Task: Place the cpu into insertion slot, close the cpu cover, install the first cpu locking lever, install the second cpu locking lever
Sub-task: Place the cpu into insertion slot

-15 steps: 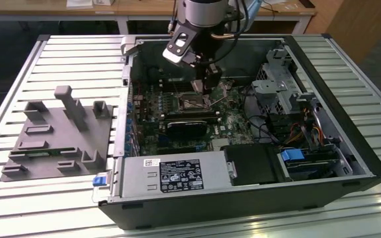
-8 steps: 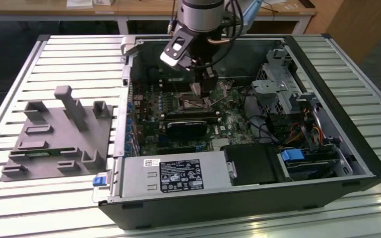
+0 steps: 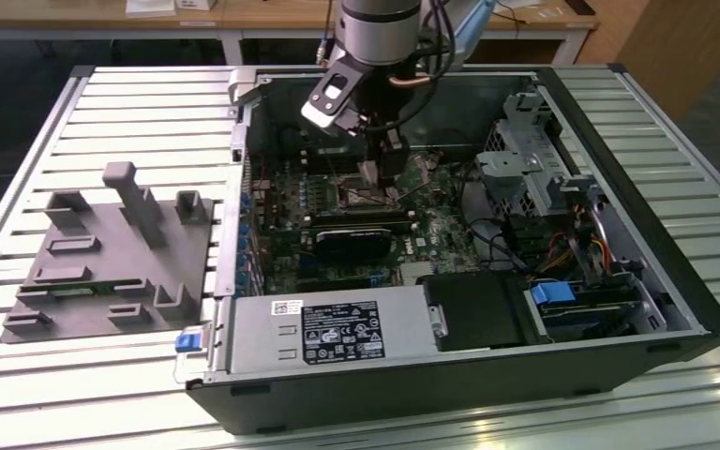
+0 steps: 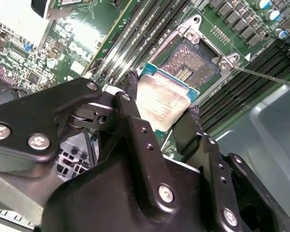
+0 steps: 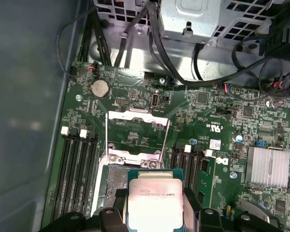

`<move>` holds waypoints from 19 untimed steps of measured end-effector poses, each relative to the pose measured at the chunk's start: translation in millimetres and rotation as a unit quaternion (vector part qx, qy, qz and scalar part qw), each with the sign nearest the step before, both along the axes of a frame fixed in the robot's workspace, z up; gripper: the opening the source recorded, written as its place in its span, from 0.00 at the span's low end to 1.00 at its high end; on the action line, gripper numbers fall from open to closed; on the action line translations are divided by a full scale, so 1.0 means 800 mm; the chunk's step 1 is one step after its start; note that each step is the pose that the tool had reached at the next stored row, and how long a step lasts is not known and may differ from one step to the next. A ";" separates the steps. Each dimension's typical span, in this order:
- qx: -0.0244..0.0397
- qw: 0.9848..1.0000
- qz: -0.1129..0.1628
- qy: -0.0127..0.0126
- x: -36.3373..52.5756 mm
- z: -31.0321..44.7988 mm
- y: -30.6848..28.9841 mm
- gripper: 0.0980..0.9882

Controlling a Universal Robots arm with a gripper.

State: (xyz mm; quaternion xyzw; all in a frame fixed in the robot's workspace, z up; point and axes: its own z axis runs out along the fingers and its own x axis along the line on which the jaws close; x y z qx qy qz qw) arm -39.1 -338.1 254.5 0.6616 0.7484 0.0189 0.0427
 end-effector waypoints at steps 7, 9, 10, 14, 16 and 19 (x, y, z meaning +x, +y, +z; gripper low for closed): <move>-0.006 1.000 -0.014 0.000 -0.002 -0.0080 0.0045 0.49; -0.006 1.000 -0.024 0.000 -0.003 -0.0101 0.0050 0.49; -0.006 1.000 -0.028 0.000 -0.003 -0.0110 0.0055 0.49; -0.006 0.999 -0.033 0.000 -0.005 -0.0150 0.0091 0.49; -0.006 0.999 -0.033 0.000 -0.005 -0.0175 0.0099 0.49; -0.006 0.999 -0.033 0.000 -0.005 -0.0215 0.0103 0.49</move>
